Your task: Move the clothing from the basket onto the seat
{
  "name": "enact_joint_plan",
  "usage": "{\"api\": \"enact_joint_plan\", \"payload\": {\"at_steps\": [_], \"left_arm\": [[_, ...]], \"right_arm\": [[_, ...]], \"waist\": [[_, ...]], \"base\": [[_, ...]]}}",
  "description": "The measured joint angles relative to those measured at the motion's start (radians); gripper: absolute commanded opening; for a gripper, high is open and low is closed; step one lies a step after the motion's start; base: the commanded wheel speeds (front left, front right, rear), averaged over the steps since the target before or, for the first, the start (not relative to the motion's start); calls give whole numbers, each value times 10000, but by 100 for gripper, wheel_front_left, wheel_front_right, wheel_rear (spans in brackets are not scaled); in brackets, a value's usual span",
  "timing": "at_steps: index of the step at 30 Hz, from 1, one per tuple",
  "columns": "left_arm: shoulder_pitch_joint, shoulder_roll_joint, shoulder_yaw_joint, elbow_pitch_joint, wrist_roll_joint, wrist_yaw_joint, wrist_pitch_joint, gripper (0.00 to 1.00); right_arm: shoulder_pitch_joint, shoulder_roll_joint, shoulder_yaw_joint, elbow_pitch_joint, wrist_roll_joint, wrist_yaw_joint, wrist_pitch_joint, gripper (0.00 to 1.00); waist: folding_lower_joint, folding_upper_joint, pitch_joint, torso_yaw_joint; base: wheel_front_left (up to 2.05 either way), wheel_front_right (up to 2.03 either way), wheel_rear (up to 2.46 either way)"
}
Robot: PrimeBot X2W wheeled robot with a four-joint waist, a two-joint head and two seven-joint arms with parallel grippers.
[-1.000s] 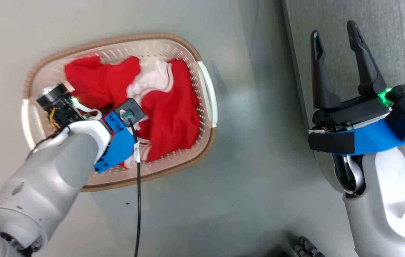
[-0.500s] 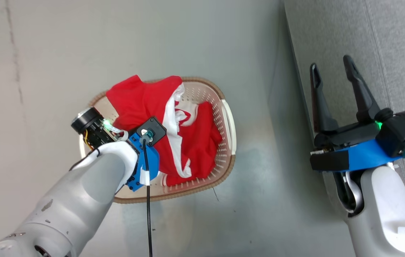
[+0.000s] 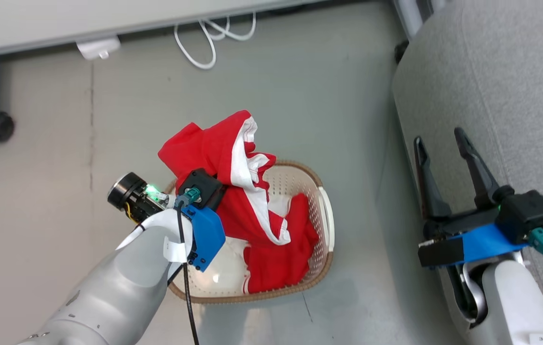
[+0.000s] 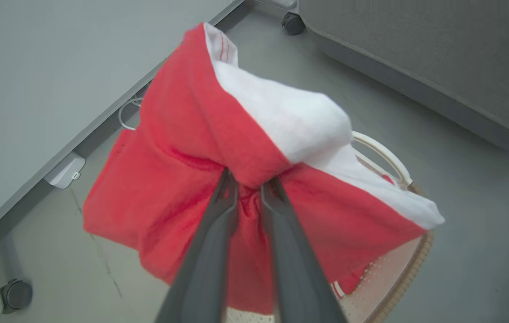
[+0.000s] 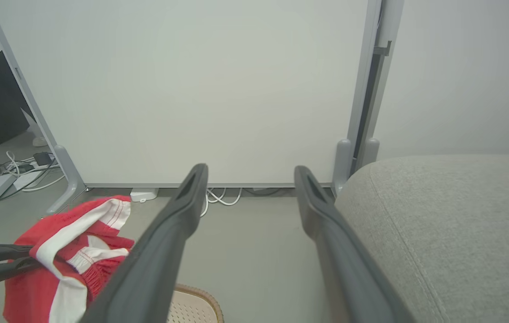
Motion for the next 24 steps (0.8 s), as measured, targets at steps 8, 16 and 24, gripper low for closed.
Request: {"api": "enact_joint_plan", "payload": {"at_steps": [8, 16, 24], "left_arm": [[587, 274, 1313, -1392, -44, 270, -29, 0], [1459, 560, 2502, -2987, 420, 610, -29, 0], [2376, 633, 3074, -3973, 915, 692, -29, 0]], "right_arm": [[664, 12, -65, 127, 17, 0, 0, 100], [1285, 40, -90, 305, 21, 0, 0, 100], [1867, 105, -40, 401, 98, 0, 0, 100]], "waist": [[0, 1, -1205, 155], [0, 1, -2234, 241], [0, 1, -3139, 241]], "base": [[0, 0, 0], [0, 0, 0], [0, 0, 0]]}}
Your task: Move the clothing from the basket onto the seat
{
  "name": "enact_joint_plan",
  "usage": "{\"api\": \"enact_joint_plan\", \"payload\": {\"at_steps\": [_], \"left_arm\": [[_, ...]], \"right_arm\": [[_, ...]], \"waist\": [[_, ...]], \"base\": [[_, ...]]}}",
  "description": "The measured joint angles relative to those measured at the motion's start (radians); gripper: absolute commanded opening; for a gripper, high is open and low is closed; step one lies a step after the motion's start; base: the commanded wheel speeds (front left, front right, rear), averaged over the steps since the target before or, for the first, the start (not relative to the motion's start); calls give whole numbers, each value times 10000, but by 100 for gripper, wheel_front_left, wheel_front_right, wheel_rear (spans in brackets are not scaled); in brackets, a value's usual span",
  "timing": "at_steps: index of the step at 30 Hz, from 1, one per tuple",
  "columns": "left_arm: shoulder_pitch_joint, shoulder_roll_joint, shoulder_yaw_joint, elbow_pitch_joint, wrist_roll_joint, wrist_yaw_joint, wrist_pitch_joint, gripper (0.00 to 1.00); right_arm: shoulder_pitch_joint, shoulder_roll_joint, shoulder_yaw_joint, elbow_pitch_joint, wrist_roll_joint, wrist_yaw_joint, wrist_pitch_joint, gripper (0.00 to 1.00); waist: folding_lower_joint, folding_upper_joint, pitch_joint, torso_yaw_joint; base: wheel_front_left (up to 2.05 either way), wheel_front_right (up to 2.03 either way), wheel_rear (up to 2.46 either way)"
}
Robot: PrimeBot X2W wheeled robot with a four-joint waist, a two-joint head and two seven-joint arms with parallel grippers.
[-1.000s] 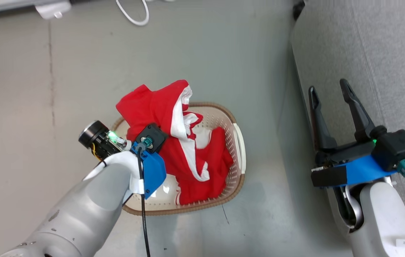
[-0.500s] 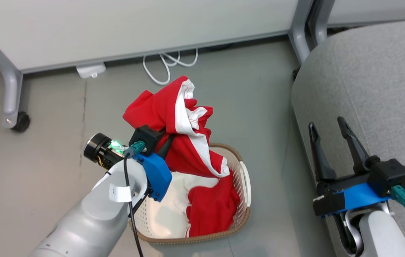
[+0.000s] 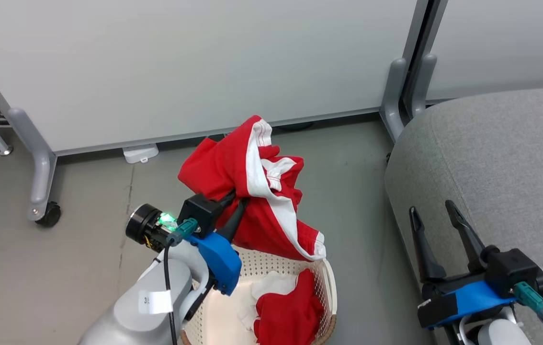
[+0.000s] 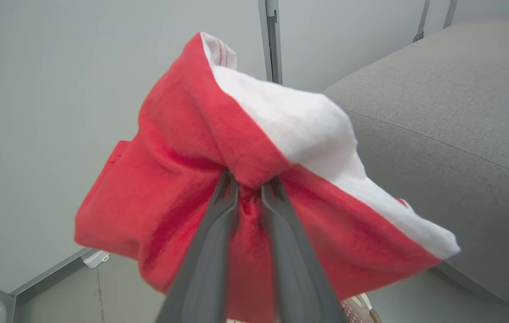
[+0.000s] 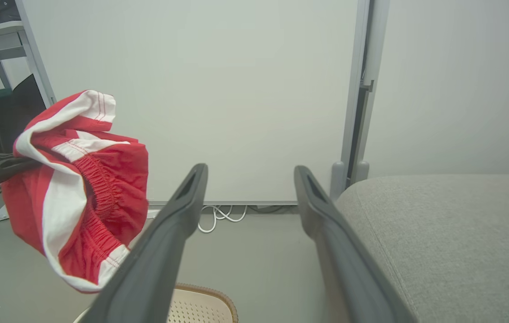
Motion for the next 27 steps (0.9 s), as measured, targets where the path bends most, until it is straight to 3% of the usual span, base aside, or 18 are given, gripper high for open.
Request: {"api": "enact_joint_plan", "payload": {"at_steps": [14, 27], "left_arm": [[439, 12, 355, -717, 351, 40, 0, 0], [432, -77, 435, -742, 510, 2, 0, 0]], "right_arm": [[534, 56, 238, -56, 86, 0, 0, 100], [361, 8, 2399, -368, 307, -2, 0, 100]], "waist": [[0, 0, -558, 38], [0, 0, -402, 121]], "base": [[0, 0, 0], [0, 0, 0]]}}
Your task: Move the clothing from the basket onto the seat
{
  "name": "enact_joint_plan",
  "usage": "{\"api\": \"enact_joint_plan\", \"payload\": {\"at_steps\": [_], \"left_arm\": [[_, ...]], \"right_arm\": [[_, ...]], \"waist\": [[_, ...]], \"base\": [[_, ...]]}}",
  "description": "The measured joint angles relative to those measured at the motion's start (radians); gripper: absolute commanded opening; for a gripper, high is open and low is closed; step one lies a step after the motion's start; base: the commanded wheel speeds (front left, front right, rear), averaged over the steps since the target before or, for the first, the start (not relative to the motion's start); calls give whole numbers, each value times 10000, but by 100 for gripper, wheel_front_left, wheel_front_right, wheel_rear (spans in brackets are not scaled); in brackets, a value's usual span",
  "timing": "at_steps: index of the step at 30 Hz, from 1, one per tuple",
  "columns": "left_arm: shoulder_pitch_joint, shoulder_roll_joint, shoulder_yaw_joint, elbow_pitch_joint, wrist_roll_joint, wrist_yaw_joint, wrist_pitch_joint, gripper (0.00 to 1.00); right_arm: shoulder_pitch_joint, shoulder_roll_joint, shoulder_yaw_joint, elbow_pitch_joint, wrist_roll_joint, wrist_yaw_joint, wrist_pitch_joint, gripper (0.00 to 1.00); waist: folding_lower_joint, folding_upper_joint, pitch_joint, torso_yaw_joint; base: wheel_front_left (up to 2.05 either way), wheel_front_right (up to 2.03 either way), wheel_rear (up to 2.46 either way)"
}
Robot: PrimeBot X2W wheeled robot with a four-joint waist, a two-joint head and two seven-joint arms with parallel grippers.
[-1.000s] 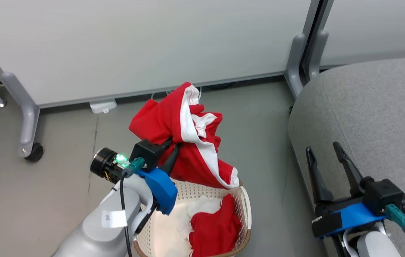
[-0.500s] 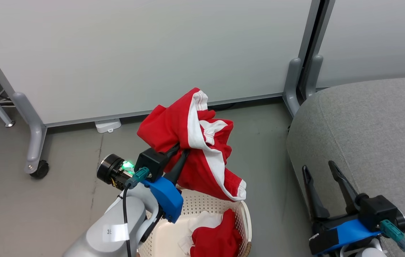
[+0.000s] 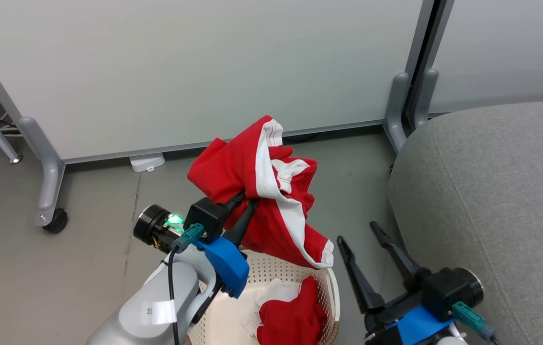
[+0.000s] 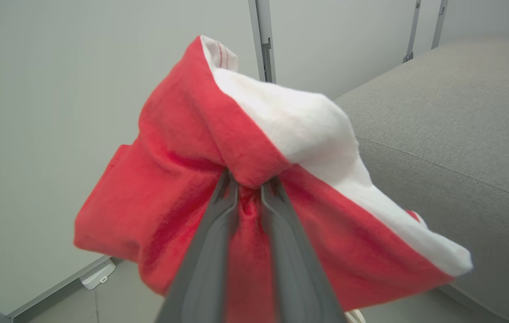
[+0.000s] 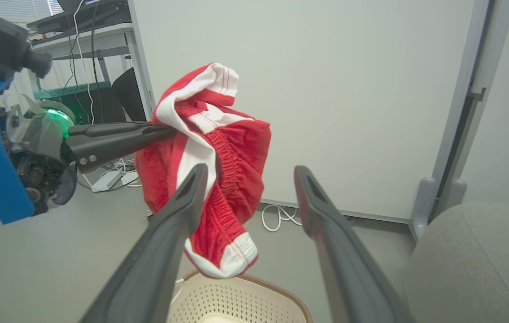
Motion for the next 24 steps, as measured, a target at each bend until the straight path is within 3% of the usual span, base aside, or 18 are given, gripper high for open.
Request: {"api": "enact_joint_plan", "payload": {"at_steps": [12, 24], "left_arm": [[-429, -238, 90, -58, 217, -82, 0, 0], [-776, -631, 69, -130, 535, -184, 0, 0]], "right_arm": [[-1261, -222, 1432, 1281, 67, 0, 0, 100], [-2800, -54, 1921, 3346, 54, 0, 0, 100]], "waist": [[2, 0, 458, 367], [2, 0, 952, 755]], "base": [[0, 0, 0], [0, 0, 0]]}}
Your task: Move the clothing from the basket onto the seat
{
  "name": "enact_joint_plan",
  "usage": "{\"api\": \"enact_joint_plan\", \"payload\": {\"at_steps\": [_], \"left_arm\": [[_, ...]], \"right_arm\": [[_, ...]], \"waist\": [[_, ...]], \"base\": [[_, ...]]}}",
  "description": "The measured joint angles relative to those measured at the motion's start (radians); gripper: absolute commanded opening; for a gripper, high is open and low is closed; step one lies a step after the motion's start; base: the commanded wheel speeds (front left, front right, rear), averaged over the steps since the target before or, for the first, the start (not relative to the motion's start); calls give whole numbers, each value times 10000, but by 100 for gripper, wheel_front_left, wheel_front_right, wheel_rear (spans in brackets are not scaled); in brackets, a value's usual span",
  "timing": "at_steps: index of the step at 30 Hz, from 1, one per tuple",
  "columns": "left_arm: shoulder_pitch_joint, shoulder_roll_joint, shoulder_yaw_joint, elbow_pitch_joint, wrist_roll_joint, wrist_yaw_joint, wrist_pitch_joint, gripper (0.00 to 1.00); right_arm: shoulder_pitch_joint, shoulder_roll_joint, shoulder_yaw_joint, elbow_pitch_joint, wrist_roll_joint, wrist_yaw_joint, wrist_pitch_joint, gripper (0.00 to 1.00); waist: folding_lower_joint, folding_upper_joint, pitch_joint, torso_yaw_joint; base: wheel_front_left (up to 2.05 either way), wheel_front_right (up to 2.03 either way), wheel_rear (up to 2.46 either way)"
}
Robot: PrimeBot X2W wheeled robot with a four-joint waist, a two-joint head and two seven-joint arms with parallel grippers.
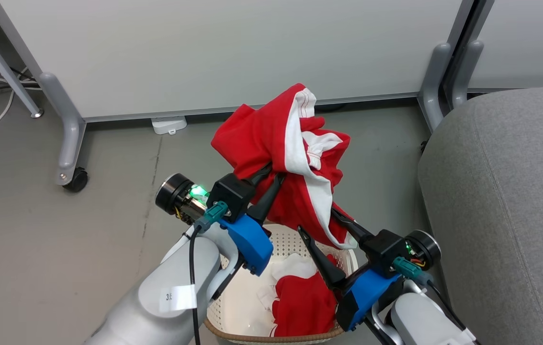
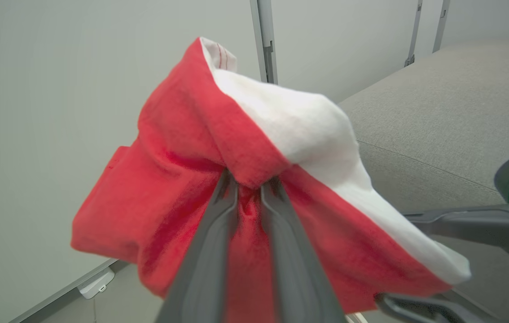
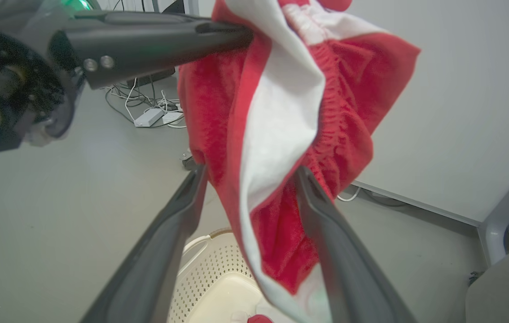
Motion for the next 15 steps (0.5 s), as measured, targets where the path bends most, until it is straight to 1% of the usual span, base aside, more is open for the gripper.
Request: {"api": "enact_joint_plan", "payload": {"at_steps": [5, 6, 7, 8, 15], "left_arm": [[-45, -134, 0, -52, 88, -79, 0, 0], [-50, -140, 4, -56, 98, -81, 0, 0], [-52, -142, 10, -58, 100, -82, 0, 0], [-52, -148, 15, -56, 115, -86, 0, 0], [-52, -182, 82, -13, 188, -174, 0, 0]], "right_arm": [[-562, 67, 67, 545, 44, 0, 0, 100], [-622, 84, 82, 616, 119, 0, 0, 50], [-683, 96, 92, 675, 142, 0, 0, 50], [-747, 104, 105, 723, 199, 0, 0, 0], [-858, 115, 297, 736, 462, 0, 0, 0]], "waist": [[-1, 0, 111, 76], [-1, 0, 124, 88], [-1, 0, 135, 97], [-1, 0, 145, 103], [-1, 0, 152, 107]], "base": [[0, 0, 0], [0, 0, 0], [0, 0, 0], [0, 0, 0], [0, 0, 0]]}}
